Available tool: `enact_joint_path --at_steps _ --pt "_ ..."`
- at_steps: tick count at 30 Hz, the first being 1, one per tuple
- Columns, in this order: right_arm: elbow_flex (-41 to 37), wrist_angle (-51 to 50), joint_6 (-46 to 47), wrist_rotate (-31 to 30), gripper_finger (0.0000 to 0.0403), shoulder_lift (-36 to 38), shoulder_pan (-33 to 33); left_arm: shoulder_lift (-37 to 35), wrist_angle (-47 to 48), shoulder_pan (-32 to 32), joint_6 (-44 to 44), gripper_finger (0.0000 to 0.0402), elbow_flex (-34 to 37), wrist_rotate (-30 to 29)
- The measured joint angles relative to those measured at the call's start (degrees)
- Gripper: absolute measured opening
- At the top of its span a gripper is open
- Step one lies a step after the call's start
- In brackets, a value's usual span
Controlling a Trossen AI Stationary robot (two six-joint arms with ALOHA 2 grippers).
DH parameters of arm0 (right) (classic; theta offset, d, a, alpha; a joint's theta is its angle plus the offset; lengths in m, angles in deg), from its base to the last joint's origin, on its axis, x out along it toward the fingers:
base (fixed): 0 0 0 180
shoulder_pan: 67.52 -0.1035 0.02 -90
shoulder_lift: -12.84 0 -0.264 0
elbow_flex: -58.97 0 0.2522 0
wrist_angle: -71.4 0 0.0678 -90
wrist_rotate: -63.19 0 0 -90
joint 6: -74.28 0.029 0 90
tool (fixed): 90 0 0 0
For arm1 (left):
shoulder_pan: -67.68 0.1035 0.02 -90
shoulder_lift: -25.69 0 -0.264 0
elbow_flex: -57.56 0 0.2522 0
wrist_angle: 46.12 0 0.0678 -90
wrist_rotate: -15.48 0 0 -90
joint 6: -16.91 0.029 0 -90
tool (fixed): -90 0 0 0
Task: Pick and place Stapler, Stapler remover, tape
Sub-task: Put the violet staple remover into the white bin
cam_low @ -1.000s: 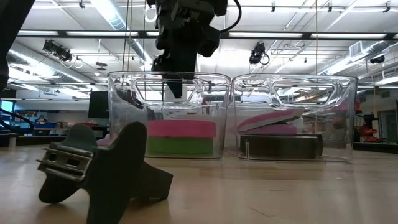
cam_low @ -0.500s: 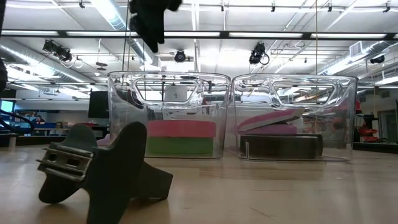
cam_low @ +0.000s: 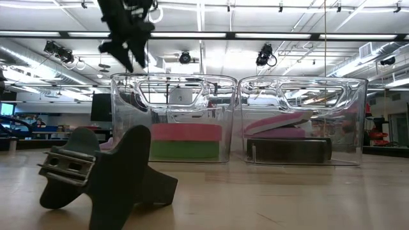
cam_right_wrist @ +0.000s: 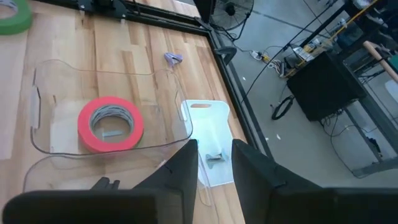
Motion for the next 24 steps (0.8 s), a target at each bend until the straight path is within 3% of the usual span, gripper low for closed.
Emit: enact_joint_path --at_steps 4,13,24 --pt "0.00 0.07 -1.23 -0.07 0.0097 0.00 0.00 0.46 0.94 5.10 -1.49 0.0242 4.44 0.11" --pt "0.00 -0.09 1.70 1.01 0.0097 0.00 0.00 1.07 -2.17 10.09 -1.78 0.0242 13.16 -0.96" --pt "0.00 1.52 1.83 2.01 0.0097 0.00 0.00 1.07 -11.77 10.98 -5.19 0.0242 24.78 0.58"
